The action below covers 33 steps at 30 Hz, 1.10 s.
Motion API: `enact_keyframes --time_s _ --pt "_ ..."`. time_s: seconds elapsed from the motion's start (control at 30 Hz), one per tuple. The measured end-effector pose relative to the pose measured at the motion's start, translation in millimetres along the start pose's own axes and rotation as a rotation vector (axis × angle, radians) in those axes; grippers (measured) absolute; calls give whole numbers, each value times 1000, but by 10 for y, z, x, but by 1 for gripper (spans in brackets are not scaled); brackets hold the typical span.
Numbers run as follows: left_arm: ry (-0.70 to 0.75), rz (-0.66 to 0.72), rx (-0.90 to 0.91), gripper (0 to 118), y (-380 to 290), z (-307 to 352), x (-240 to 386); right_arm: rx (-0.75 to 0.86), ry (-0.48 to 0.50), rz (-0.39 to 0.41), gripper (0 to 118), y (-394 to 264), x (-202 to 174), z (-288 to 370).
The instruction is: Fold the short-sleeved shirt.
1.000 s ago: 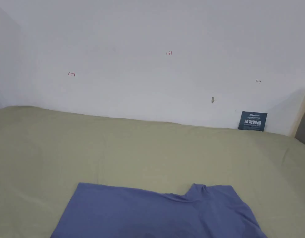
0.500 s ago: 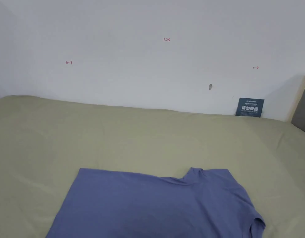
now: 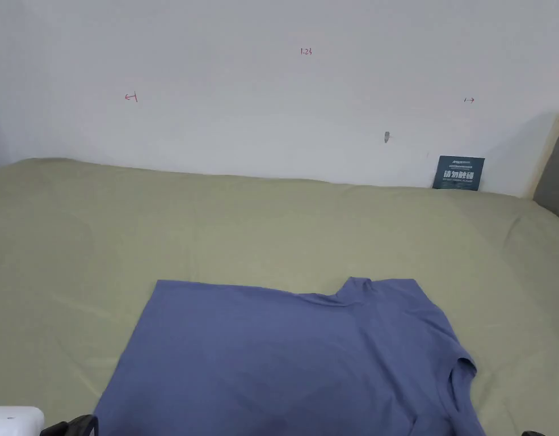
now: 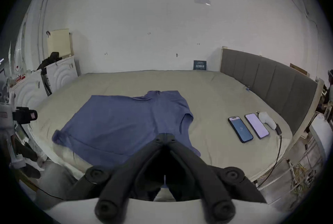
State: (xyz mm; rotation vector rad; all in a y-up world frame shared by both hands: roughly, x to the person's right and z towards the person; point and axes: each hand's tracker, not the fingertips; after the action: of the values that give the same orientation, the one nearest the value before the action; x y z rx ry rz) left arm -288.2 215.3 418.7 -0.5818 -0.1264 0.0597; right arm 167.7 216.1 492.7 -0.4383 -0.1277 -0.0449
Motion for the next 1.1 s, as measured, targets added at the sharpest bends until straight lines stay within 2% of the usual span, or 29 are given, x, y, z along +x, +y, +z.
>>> enact_keyframes --time_s 0.1,0.13,0.17,0.27,0.3,0.33,0.4,0.5,0.6,0.67,0.7,0.73,0.77,0.8,0.83,0.9,0.93,1.03,1.07,1.1 --pt "32 5 6 1 20 -67 -87 -27 3 -10 0 -28 32 -3" --pt "20 4 -7 13 38 -114 -157 -29 2 -17 0 -28 82 -12" --pt "16 -2 -19 51 55 -158 -211 -29 2 -23 0 -27 111 -20" --pt "22 -65 -133 87 125 -446 -356 -38 -26 -24 0 5 196 -87" --pt "7 -81 -173 110 101 -544 -391 -43 -29 -25 0 9 221 -112" --pt "-7 -89 -193 112 126 -592 -361 -54 -27 -27 0 12 247 -141" --pt "-21 -81 -271 112 51 -777 -383 -89 -7 -83 0 3 284 -193" --pt "0 -40 -373 112 -88 -1049 -435 -146 -9 -103 0 27 295 -274" --pt "17 -19 -387 111 -154 -1263 -446 -171 12 -125 0 88 321 -328" --pt "26 -15 -405 105 -168 -1358 -425 -215 15 -129 0 99 386 -416" --pt "20 -21 -413 96 -165 -1379 -400 -258 1 -116 0 103 414 -472" --pt "8 -37 -421 79 -174 -1398 -384 -293 -6 -97 0 115 427 -530" --pt "-4 -65 -428 44 -183 -1406 -360 -317 -3 -77 0 124 439 -578" --pt "-2 -97 -433 17 -199 -1412 -324 -328 -2 -53 0 122 470 -626" --pt "9 -99 -427 10 -216 -1412 -290 -363 -1 -40 0 132 497 -688" --pt "3 -92 -421 9 -233 -1407 -297 -419 20 -33 3 139 548 -818" --pt "4 -80 -417 9 -227 -1402 -306 -492 50 -29 12 115 591 -907" --pt "-14 -38 -412 9 -202 -1406 -389 -667 102 9 78 10 633 -1150" --pt "-17 -36 -417 9 -190 -1403 -399 -727 130 23 84 -62 653 -1230" --pt "-19 -37 -417 9 -183 -1398 -403 -780 125 43 83 -113 668 -1293"
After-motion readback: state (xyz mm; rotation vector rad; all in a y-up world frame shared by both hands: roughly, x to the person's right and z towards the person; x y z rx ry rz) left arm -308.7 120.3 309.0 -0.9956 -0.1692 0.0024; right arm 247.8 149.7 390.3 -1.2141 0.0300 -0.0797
